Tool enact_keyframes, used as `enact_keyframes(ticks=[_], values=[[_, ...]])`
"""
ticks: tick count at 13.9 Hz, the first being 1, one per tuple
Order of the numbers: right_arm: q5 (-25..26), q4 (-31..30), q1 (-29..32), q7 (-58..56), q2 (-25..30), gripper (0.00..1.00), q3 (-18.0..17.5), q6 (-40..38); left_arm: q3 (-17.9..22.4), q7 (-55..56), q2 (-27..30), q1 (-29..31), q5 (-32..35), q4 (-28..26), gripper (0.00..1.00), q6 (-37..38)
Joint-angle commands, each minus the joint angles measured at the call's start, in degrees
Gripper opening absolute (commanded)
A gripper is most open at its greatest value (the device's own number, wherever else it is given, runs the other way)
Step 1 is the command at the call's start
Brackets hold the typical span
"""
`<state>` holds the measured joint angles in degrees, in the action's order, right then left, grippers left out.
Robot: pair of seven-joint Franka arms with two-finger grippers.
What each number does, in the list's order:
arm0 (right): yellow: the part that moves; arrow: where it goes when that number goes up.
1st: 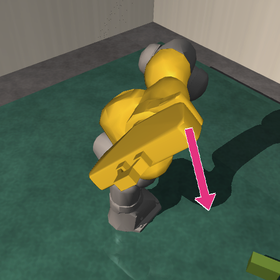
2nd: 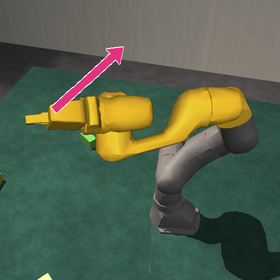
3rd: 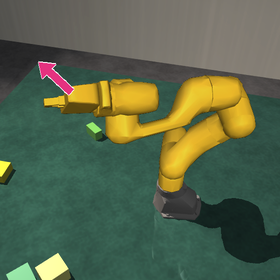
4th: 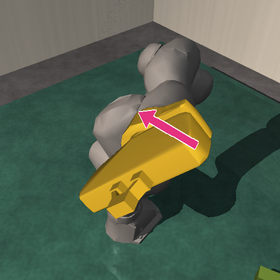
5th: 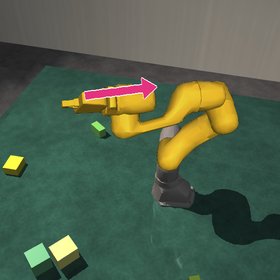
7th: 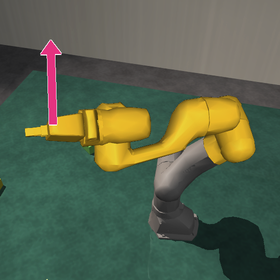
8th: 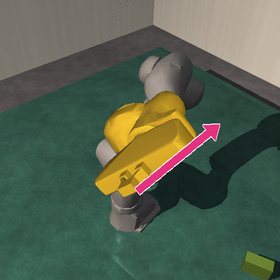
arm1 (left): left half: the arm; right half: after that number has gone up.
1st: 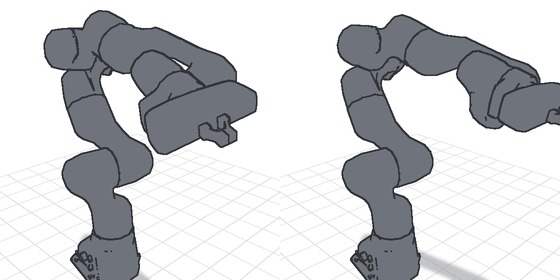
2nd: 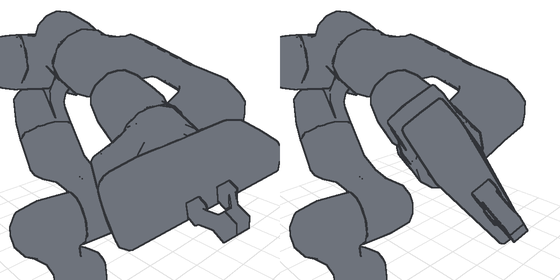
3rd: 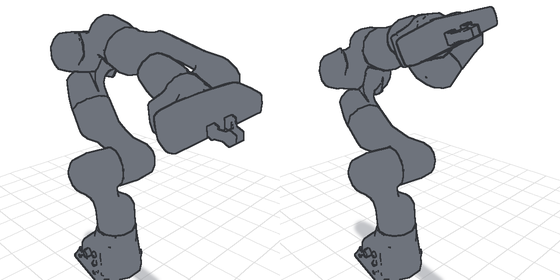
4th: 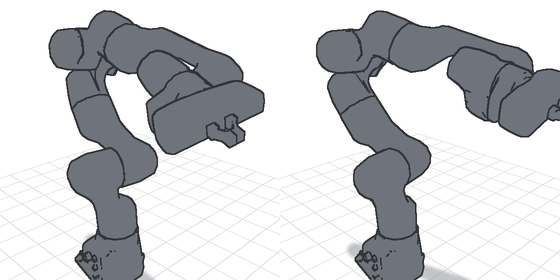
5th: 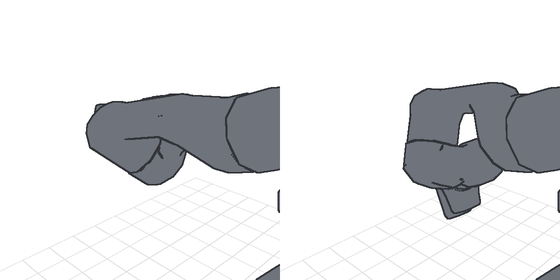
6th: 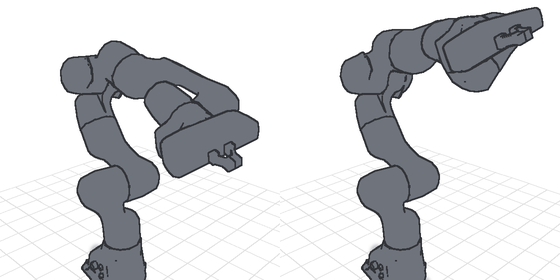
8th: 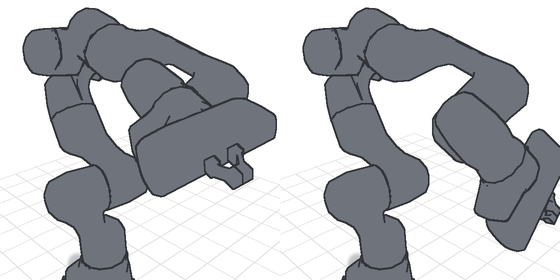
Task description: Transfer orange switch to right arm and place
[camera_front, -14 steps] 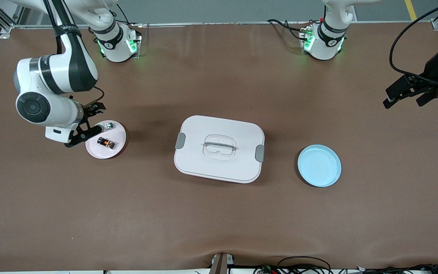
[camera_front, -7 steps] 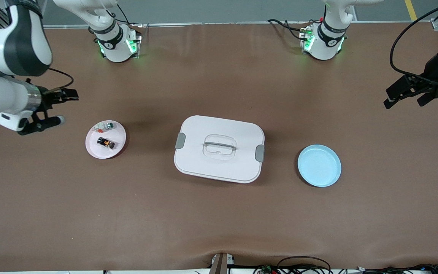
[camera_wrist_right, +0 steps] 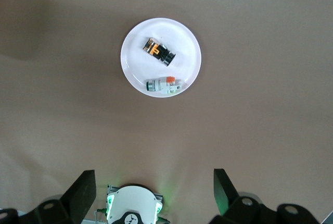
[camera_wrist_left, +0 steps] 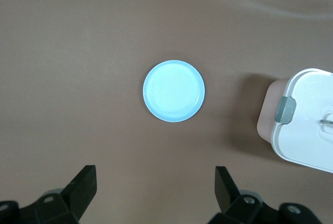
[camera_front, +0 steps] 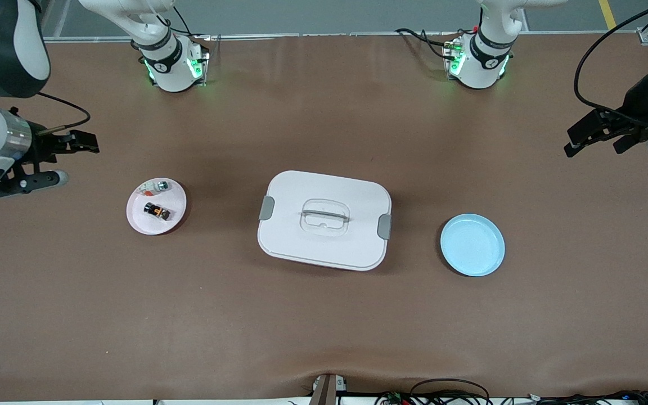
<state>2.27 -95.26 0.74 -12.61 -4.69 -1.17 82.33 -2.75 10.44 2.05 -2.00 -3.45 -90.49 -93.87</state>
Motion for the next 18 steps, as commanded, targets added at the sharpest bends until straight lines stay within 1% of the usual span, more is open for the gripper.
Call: enact_keyframes(ticks=[1, 3, 6, 7, 8, 9, 11, 13, 15, 18], values=[[-0.77, 3.93, 1.01, 1.09, -0.84, 1.00, -0.68, -1.20, 0.20, -2.95, 0.41, -0.20, 1.60, 0.49, 1.00, 1.40], [-0.60, 5.07, 1.19, 1.18, -0.84, 1.00, -0.68, -1.20, 0.11, -5.24, 0.59, -0.20, 3.53, 0.49, 1.00, 3.16], [-1.65, 5.34, 3.82, 1.27, -0.84, 1.00, -0.76, -1.29, 0.11, -4.99, 0.85, -0.11, 3.45, 0.31, 1.00, 3.60], [-3.05, 5.34, 3.91, 2.40, -0.84, 1.00, -0.68, -1.29, 0.11, -4.99, 0.76, -0.20, 3.36, 0.23, 1.00, 3.69], [-4.19, 5.34, 4.00, 5.72, -0.84, 1.00, -0.68, -1.47, 0.03, -4.99, 0.94, -0.20, 3.36, -0.04, 1.00, 3.78], [-4.29, 5.43, 3.92, 10.02, -0.84, 1.00, -0.68, -1.73, 0.03, -5.25, 1.46, -0.11, 3.27, -0.39, 1.00, 3.78], [-4.12, 7.44, 3.39, 17.24, -0.84, 1.00, -0.85, -2.25, 0.03, -5.51, 3.74, -0.02, 3.01, -3.28, 1.00, 2.99], [-4.38, 8.85, 3.91, 17.70, -0.93, 1.00, -0.85, -3.05, 0.03, -5.60, 7.07, -0.02, 3.01, -7.05, 1.00, 0.63], [-5.69, 9.99, 4.18, 17.71, -0.84, 1.00, -0.68, -2.87, 0.03, -5.60, 9.72, 0.06, 3.01, -10.66, 1.00, -2.01], [-5.70, 12.37, 5.05, 18.15, -0.93, 1.00, -0.68, -2.70, 0.11, -5.69, 10.17, 0.06, 2.92, -10.68, 1.00, -2.64]])
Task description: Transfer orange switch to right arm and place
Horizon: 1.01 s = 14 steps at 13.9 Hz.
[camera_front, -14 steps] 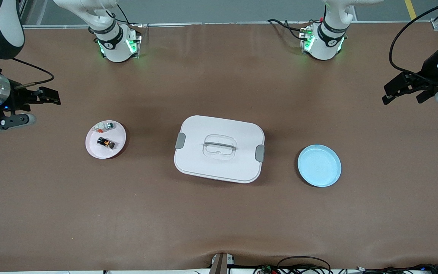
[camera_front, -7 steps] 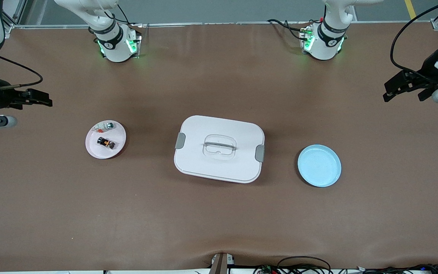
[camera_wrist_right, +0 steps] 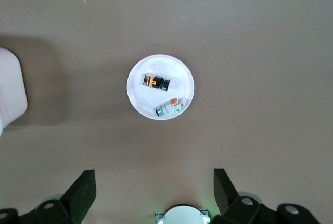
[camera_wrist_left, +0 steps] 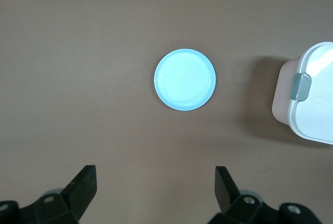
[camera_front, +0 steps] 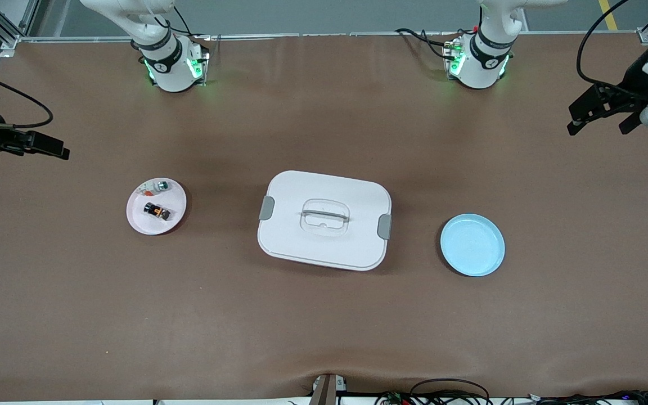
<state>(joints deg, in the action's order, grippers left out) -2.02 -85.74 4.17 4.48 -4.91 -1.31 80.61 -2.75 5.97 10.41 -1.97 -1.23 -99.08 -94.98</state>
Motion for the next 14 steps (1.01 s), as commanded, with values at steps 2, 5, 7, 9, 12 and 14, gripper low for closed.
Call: enact_keyframes(ticks=[2, 5, 7, 9, 12, 14], values=[[-1.50, 4.52, 2.24, 0.53, -0.71, 1.00, -0.54, -1.25, 0.37, -1.40, 1.20, 0.04, 0.71, -1.03, 1.00, -1.26], [-1.33, 5.23, 2.16, 0.26, -0.10, 1.00, -0.88, -1.34, 0.46, -1.40, 0.93, -0.05, 0.62, -0.94, 1.00, -0.47], [-1.41, 5.15, 1.98, 0.09, -0.01, 1.00, -1.24, -1.42, 0.37, -1.14, 0.32, -0.13, 0.36, 0.20, 1.00, 0.32], [-1.50, 5.14, 1.54, -1.31, 0.08, 1.00, -1.33, -2.04, 0.37, -1.14, -1.70, -0.31, 0.44, 3.61, 1.00, 1.99], [-1.15, 5.14, 1.54, -2.20, 0.51, 1.00, -1.33, -1.60, 0.37, -1.05, -3.46, -0.05, 0.36, 6.45, 1.00, 4.45], [-1.15, 5.14, 1.54, -2.29, 0.86, 1.00, -1.24, -1.60, 0.37, -1.31, -3.38, 0.04, 0.36, 6.18, 1.00, 8.13]])
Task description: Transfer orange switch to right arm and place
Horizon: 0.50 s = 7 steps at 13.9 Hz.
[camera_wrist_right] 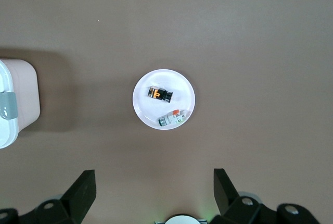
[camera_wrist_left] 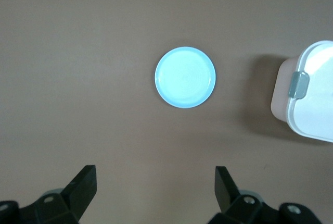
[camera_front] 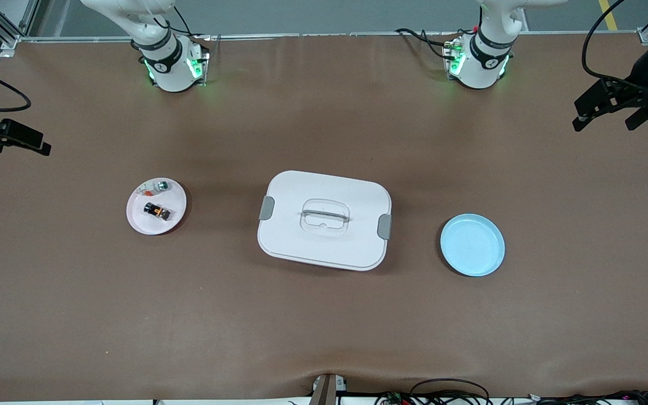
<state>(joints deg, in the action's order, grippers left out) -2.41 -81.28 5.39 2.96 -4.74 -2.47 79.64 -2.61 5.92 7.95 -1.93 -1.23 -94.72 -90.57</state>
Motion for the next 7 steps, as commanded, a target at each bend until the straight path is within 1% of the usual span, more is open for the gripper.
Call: enact_keyframes(ticks=[1, 7], values=[[-0.75, 0.68, 0.33, -0.85, 0.70, 1.00, -0.07, -0.72, 0.23, -1.35, -0.92, 0.00, 0.36, 1.73, 1.00, 4.69], [-0.66, 0.68, -0.55, -0.76, 1.05, 1.00, 0.27, -0.10, 0.23, -1.00, -1.01, 0.00, 0.36, 0.24, 1.00, 6.63]])
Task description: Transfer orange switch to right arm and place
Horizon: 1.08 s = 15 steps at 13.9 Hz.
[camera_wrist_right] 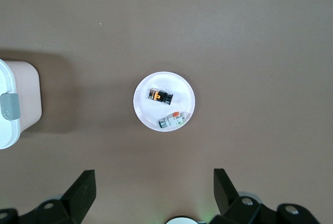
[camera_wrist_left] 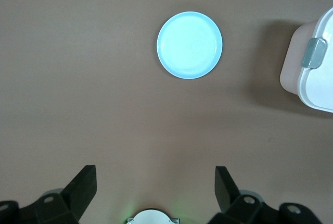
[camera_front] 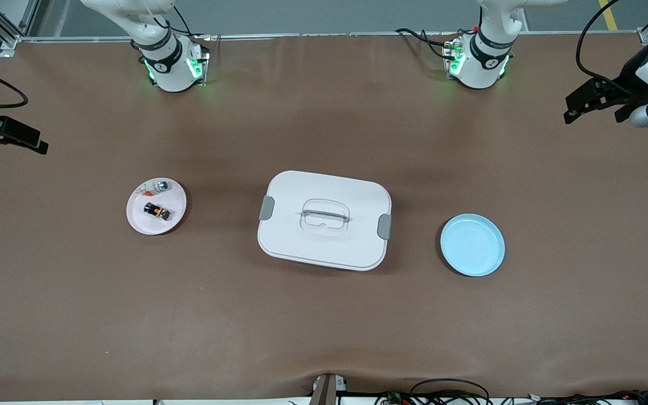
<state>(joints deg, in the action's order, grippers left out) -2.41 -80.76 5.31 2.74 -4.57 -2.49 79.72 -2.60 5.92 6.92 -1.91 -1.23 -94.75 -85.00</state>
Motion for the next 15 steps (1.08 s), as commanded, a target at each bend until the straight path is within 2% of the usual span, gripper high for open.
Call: enact_keyframes(ticks=[1, 3, 4, 15], values=[[-0.14, 0.16, -2.48, -0.54, 0.97, 1.00, 0.98, -0.18, 0.23, -1.00, 0.11, -0.02, 0.36, 0.26, 1.00, 1.07], [-0.22, 0.16, -4.60, -0.54, 0.97, 1.00, 3.70, 0.17, 0.23, -1.00, 0.11, -0.02, 0.36, 0.26, 1.00, 1.07], [-0.22, 0.16, -4.69, -0.54, 1.06, 1.00, 3.98, 0.26, 0.23, -1.00, 0.11, -0.02, 0.36, 0.26, 1.00, 1.07], [-0.40, 0.16, -4.43, -0.46, 2.20, 1.00, 3.89, 1.32, 0.23, -1.00, 0.11, -0.02, 0.36, 0.44, 1.00, 1.07]])
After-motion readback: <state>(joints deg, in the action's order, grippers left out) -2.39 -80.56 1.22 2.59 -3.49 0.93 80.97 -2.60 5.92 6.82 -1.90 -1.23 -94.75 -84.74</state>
